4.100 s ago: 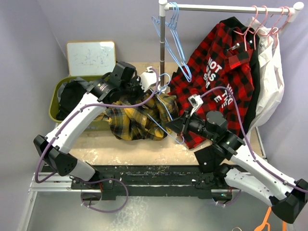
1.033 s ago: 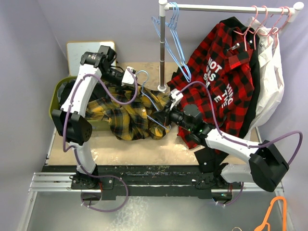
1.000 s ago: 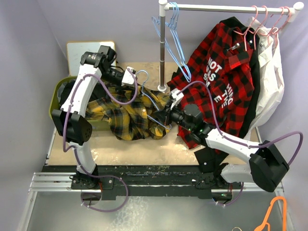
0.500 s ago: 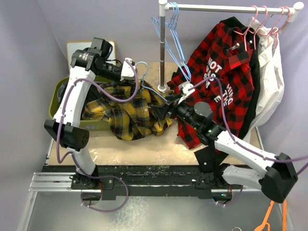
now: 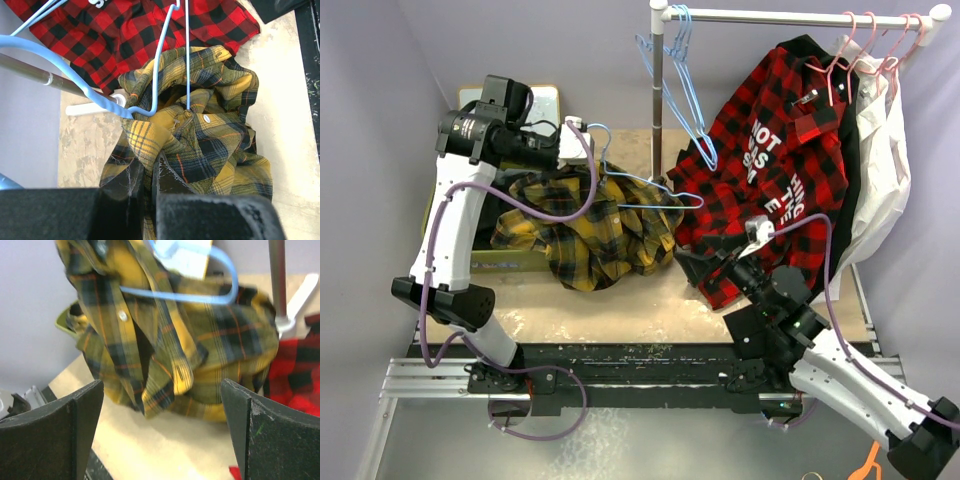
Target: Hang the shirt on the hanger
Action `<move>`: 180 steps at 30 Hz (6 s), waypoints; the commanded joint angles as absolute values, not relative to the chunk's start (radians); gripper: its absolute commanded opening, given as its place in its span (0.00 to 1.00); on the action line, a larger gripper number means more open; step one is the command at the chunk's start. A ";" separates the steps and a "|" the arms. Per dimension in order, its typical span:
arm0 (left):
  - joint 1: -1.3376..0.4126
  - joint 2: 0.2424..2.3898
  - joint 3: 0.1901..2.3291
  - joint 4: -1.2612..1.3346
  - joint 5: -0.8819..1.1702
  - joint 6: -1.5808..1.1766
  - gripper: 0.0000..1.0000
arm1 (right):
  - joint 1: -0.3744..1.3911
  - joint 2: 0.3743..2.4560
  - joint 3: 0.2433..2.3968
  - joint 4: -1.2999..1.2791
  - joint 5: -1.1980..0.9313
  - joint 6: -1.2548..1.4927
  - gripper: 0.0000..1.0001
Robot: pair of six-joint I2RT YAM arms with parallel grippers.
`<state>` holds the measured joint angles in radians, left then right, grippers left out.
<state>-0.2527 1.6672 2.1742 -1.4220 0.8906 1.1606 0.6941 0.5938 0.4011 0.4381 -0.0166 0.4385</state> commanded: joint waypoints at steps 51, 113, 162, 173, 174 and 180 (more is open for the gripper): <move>-0.370 1.528 1.845 -0.958 0.344 0.769 0.00 | 0.411 0.822 0.777 0.116 -0.342 0.516 0.00; -0.377 1.213 1.913 -1.218 0.433 0.915 0.00 | 0.943 0.879 0.889 0.482 -0.152 0.243 1.00; -0.417 1.305 1.921 -1.434 0.791 1.212 0.00 | 0.801 1.118 1.076 -0.004 -0.572 -0.329 0.17; -0.419 1.333 1.929 -1.420 0.810 1.202 0.00 | 0.801 1.183 1.123 0.069 -0.665 -0.230 0.16; -0.418 1.335 1.930 -1.421 0.810 1.203 0.00 | 0.800 1.186 1.126 0.074 -0.670 -0.227 0.16; -0.419 1.338 1.929 -1.412 0.805 1.191 0.00 | 0.799 1.196 1.112 0.069 -0.649 -0.231 0.00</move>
